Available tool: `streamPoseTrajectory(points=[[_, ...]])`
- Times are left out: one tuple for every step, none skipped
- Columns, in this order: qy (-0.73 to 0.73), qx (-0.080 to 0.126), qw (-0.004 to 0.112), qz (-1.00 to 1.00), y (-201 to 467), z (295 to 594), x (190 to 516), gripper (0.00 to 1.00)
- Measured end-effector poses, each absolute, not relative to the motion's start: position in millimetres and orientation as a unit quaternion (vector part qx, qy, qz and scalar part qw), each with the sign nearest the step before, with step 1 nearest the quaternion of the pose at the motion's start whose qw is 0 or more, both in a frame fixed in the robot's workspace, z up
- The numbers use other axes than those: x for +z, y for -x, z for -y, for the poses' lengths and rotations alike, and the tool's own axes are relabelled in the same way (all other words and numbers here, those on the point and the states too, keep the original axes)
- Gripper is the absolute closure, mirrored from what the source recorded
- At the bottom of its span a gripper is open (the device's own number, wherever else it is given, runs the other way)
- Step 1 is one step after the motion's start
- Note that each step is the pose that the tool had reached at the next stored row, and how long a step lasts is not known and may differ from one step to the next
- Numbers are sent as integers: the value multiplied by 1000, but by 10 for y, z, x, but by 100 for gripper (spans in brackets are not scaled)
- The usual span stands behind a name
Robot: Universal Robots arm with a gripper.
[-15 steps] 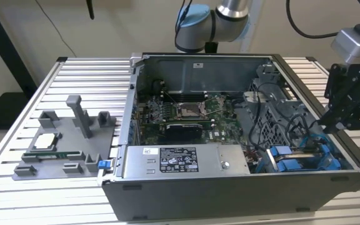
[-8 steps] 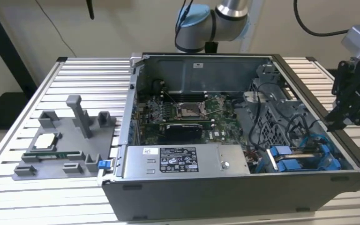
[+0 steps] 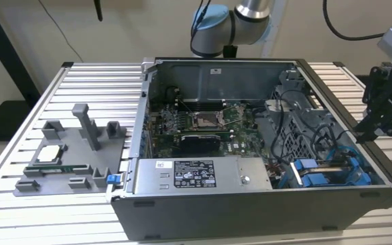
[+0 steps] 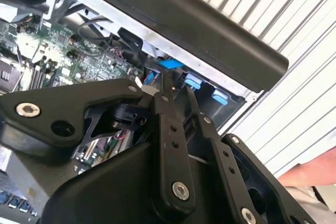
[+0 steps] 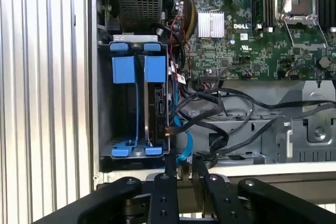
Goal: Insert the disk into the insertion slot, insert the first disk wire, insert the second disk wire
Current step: 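Insert the second disk wire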
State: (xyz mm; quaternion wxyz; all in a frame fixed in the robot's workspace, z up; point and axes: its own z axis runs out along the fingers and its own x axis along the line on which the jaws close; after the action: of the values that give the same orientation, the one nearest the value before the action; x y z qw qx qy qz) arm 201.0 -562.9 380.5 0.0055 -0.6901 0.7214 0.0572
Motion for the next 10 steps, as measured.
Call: streamPoseTrajectory(points=[[690, 57, 5, -721, -2020, 5627, 3802, 0], [690, 57, 5, -721, -2027, 5627, 3797, 0], [690, 57, 5, -721, -2031, 5627, 3791, 0], [690, 57, 5, -721, -2034, 5627, 3784, 0], [690, 58, 5, -721, -2035, 5627, 3776, 0], [690, 58, 5, -721, -2036, 5627, 3769, 0], [690, 58, 5, -721, -2037, 5626, 3762, 0], [690, 58, 4, -721, -2038, 5626, 3755, 0], [690, 58, 4, -721, -2039, 5626, 3750, 0], [690, 58, 4, -721, -2040, 5626, 3747, 0]])
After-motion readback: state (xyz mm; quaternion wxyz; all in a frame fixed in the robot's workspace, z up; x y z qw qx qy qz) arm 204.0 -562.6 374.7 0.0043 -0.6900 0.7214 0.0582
